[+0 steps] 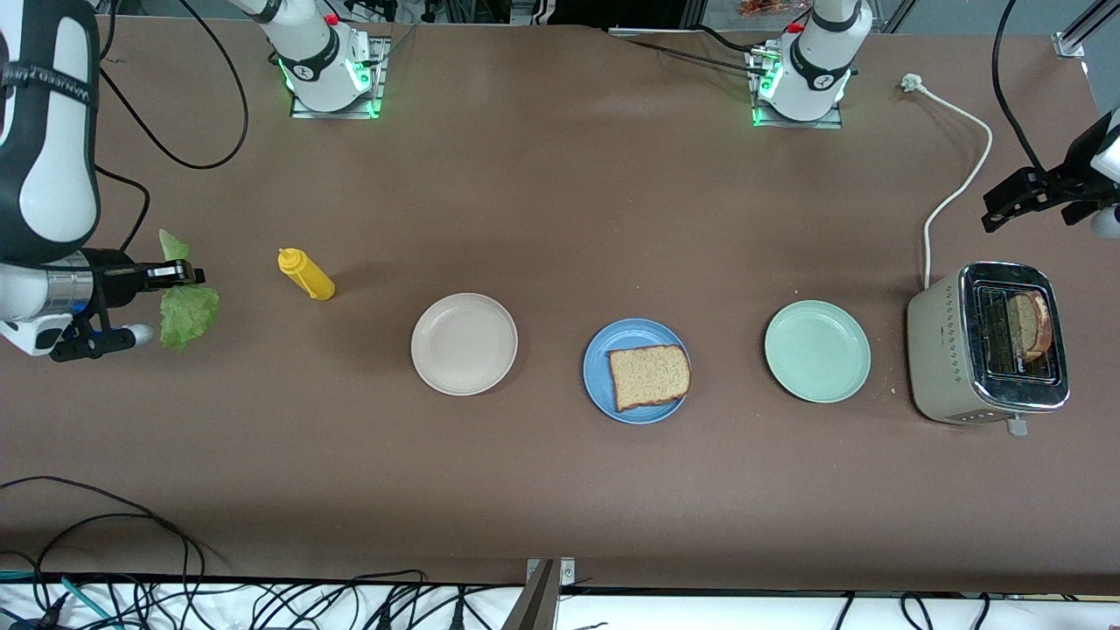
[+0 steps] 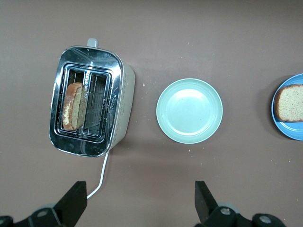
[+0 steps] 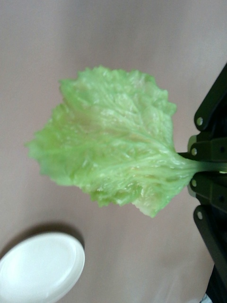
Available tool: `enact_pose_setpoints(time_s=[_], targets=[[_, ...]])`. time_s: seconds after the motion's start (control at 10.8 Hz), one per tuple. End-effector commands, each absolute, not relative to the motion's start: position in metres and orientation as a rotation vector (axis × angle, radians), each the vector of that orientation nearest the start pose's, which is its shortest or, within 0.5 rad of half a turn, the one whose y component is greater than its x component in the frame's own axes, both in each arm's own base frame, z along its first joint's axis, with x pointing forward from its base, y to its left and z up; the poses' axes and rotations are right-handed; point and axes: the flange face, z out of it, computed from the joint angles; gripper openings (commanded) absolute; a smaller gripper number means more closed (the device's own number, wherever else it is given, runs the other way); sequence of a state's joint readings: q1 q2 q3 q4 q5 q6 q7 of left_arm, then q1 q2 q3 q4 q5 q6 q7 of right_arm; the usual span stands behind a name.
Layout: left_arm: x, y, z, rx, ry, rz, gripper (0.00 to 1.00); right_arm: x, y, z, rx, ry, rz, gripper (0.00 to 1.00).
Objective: Make sandwich in blue plate with both arms
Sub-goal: 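Lift the lettuce with the right gripper and carry it over the bread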
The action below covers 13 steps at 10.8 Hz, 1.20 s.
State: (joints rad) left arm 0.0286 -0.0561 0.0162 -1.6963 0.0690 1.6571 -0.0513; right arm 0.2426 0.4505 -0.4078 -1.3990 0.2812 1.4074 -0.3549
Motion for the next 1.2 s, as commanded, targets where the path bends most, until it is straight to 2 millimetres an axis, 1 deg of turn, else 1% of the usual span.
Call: enact_pose_setpoints(time_s=[0.0,0.09,0.19,0.28,0.37,0.46,0.56,0.65,0.74,0.93,1.02,1.11], targets=[[0.547,0.033,0.609,-3.071,-0.151,-0.036,1.00,0.650,0.064,0.476,-2.877,-0.500,0.463,0.00],[0.547,0.033,0.609,-3.070,-0.151,-0.036,1.00,0.652,0.101,0.483,-2.856,-0.552,0.411,0.00],[0.547,0.033,0.609,-3.071,-0.151,-0.036,1.00,0.652,0.140,0.488,-2.838,-0.554,0.340,0.00],[0.547,0.033,0.609,-3.071,-0.151,-0.036,1.00,0.649,0.184,0.490,-2.843,-0.546,0.282,0.00],[0.547,0.033,0.609,-3.070,-0.151,-0.036,1.00,0.646,0.219,0.493,-2.832,-0.589,0.206,0.00],[0.547,0.033,0.609,-3.070,-0.151,-0.036,1.00,0.642,0.257,0.494,-2.800,-0.686,0.126,0.00],[0.547,0.034,0.609,-3.069,-0.151,-0.036,1.00,0.633,0.302,0.493,-2.751,-0.808,0.041,0.00],[0.547,0.035,0.609,-3.070,-0.151,-0.035,1.00,0.624,0.343,0.487,-2.729,-0.883,-0.037,0.00],[0.547,0.035,0.609,-3.070,-0.148,-0.035,1.00,0.615,0.383,0.474,-2.719,-0.952,-0.100,0.00],[0.547,0.035,0.609,-3.070,-0.148,-0.035,1.00,0.600,0.446,0.439,-2.701,-1.058,-0.239,0.00],[0.547,0.035,0.609,-3.070,-0.148,-0.035,1.00,0.592,0.475,0.423,-2.693,-1.129,-0.335,0.00],[0.548,0.035,0.613,-3.068,-0.146,-0.052,1.00,0.585,0.496,0.408,-2.681,-1.200,-0.412,0.00]])
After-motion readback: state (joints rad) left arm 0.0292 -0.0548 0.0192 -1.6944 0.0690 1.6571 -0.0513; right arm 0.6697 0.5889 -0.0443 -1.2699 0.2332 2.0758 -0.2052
